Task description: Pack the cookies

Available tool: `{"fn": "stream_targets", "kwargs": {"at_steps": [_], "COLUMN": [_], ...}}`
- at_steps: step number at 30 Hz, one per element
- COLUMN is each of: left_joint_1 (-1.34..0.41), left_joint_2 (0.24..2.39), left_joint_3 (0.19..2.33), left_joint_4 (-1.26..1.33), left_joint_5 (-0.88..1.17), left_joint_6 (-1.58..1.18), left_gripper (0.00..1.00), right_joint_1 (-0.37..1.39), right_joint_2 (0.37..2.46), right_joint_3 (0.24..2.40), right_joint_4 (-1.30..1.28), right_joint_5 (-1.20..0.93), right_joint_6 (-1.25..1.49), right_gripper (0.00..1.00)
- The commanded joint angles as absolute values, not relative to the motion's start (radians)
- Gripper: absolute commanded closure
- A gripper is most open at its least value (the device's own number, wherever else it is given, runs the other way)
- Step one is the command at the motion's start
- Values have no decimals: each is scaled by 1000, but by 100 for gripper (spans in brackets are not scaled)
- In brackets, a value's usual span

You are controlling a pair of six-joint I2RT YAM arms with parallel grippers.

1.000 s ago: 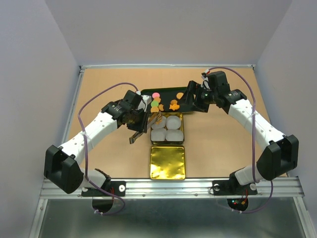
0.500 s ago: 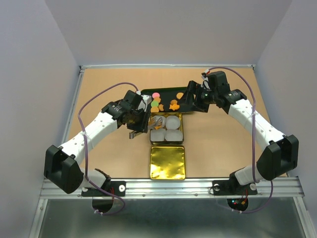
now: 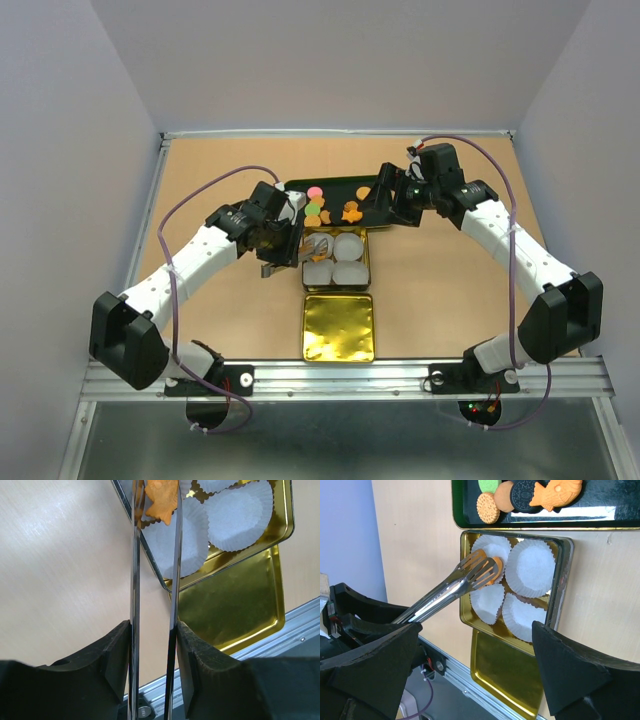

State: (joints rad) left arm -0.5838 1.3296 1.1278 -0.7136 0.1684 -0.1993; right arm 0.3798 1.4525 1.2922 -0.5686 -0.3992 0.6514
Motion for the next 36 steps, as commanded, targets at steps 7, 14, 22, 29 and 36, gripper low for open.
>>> {"fn": "stream_targets", "kwargs": {"at_steps": [7,14,22,29,36], "left_joint_1": [-591,-589,-589,-591,-591], "left_joint_2": [1359,1365,1376,1437,1508], "left_joint_3": [1252,1275,1397,1505,1558], "left_joint_4": [-729,-741,-788,-828,-839], "left_joint_5": [149,138,110,89,11], "left_joint_6": [-187,-184,-170,-164,-176], "left_gripper": [43,42,42,43,44], "right_joint_1": [376,376,376,376,377], "right_joint_2": [1442,1445,1447,1445,1453], "right_joint_3": [1279,1284,1285,1285,1290], "right_joint_4": [-551,-552,-552,-551,-552], "right_joint_5": [-391,-393,-393,-396,-408], "right_joint_6": [647,644,643,641,632], "right_gripper": [0,0,0,0,0]}}
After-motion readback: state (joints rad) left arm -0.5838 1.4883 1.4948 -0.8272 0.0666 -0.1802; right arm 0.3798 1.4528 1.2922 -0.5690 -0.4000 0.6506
